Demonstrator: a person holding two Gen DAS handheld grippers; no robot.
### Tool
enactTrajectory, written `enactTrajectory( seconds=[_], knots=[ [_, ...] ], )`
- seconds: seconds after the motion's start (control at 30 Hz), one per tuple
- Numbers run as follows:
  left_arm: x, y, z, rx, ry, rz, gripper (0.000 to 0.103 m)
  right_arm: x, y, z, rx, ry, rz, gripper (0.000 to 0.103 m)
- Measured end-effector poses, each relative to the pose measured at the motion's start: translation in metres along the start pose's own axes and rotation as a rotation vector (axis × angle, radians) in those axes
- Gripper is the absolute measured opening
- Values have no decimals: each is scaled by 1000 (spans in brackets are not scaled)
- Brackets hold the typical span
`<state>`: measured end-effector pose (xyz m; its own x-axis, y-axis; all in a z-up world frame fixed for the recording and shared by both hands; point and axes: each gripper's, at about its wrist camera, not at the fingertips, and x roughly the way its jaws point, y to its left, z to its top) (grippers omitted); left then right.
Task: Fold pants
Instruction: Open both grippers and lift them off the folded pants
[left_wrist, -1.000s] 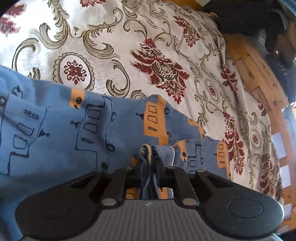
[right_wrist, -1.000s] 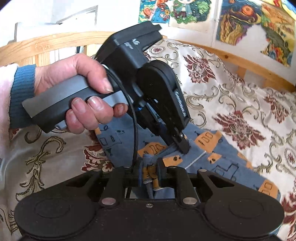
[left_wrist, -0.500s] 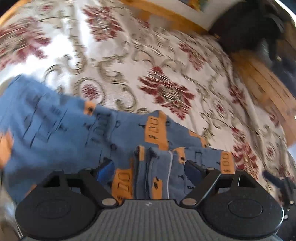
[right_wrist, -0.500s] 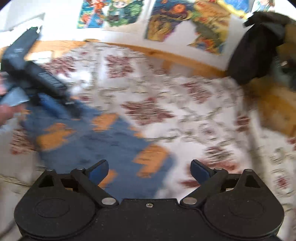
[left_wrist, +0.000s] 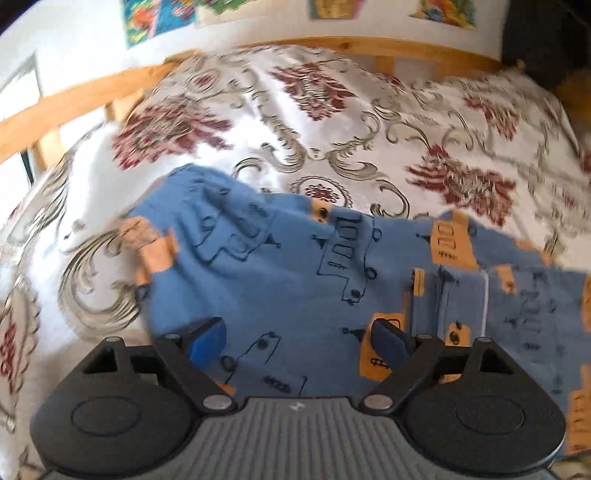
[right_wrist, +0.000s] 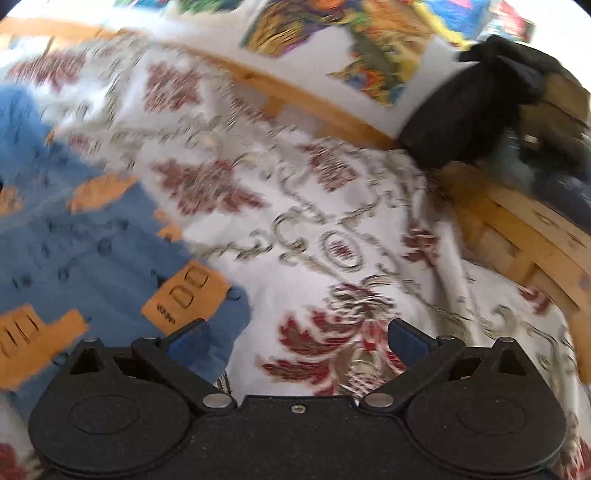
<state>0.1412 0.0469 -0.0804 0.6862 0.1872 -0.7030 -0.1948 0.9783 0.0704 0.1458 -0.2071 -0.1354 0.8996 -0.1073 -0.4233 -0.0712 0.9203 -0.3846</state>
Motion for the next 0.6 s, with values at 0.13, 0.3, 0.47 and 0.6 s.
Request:
enactTrajectory(
  seconds=[0.13,0.3,0.47,0.6],
  knots=[
    [-22,17,-15,-134,10,-76,96,-36,8,-4,24,-28,90,102],
    [-16,-4,-33,3,28,-13,98,-33,32,-23,-84,50,102,102],
    [-24,-3,-33,16,20,55,98,-41,11,-23,-4,19,69,102],
    [-31,9,-30,-90,7,38,98,-31,5,-4,-48,-30,17,102]
  ],
)
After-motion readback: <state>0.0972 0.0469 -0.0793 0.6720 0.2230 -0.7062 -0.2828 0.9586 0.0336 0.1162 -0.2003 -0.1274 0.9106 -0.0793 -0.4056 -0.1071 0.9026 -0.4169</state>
